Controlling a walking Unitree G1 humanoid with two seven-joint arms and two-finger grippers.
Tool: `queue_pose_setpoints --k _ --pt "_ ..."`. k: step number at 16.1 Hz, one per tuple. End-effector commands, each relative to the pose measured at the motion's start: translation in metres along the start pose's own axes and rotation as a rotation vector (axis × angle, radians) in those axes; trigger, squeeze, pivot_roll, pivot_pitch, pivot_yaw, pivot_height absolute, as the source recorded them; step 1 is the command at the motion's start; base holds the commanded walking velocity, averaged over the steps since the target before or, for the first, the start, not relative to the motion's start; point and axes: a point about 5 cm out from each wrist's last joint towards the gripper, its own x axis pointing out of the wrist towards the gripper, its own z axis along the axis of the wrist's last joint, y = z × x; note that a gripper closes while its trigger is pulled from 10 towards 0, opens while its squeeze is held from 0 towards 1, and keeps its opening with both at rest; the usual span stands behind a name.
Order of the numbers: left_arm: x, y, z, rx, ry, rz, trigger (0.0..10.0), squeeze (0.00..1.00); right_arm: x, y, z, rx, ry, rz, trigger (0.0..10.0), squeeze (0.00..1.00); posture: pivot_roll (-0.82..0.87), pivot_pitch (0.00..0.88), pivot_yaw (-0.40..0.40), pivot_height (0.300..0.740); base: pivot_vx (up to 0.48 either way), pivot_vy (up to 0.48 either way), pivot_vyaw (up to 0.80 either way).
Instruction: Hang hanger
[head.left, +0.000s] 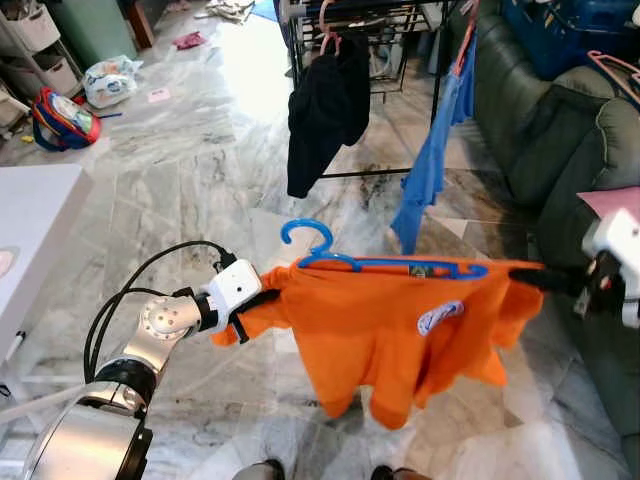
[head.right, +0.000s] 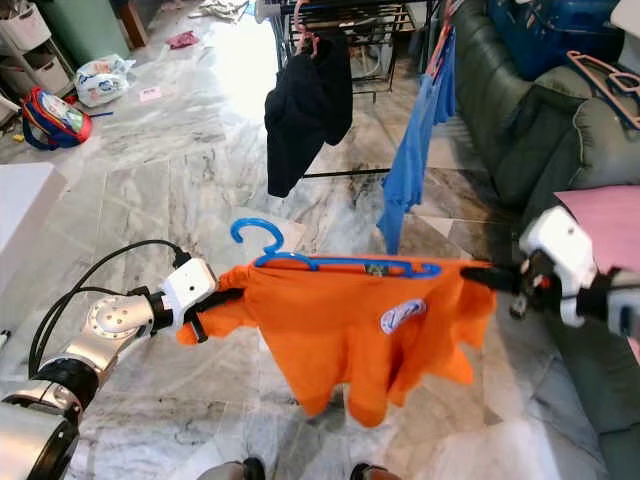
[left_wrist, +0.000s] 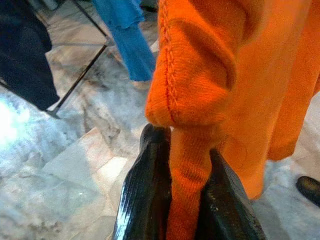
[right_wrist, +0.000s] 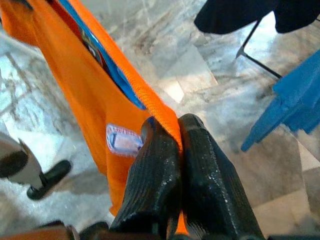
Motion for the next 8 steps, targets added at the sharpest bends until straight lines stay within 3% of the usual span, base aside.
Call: queue_pose_setpoints --k 1,3,5,7,8 --pt "-0.024 0.008 -0.03 -0.097 0.129 0.13 0.0 0.0 -0.022 -0.013 0.013 -0.007 -0.017 -0.078 0.0 0.0 -0.13 0.175 0.059 0.74 0.0 0.0 0.0" --pt "-0.019 0.003 -0.03 -0.107 0.123 0.132 0.0 0.0 -0.013 -0.005 0.015 0.018 -0.039 -0.016 0.0 0.0 -0.14 0.172 0.057 0.74 0.0 0.0 0.0" --pt "-0.016 0.0 -0.03 -0.125 0.123 0.147 0.0 0.0 -0.011 -0.001 0.009 -0.019 0.018 0.008 0.0 0.0 -0.14 0.172 0.057 0.74 0.0 0.0 0.0" --pt "-0.015 0.005 -0.028 -0.223 0.083 0.209 0.0 0.0 -0.014 0.005 0.004 -0.036 0.062 0.058 0.0 0.0 -0.14 0.17 0.057 0.74 0.0 0.0 0.0" --pt "-0.014 0.008 -0.023 -0.267 0.029 0.211 0.0 0.0 -0.016 -0.001 -0.015 -0.11 0.208 -0.004 0.0 0.0 -0.14 0.171 0.056 0.74 0.0 0.0 0.0"
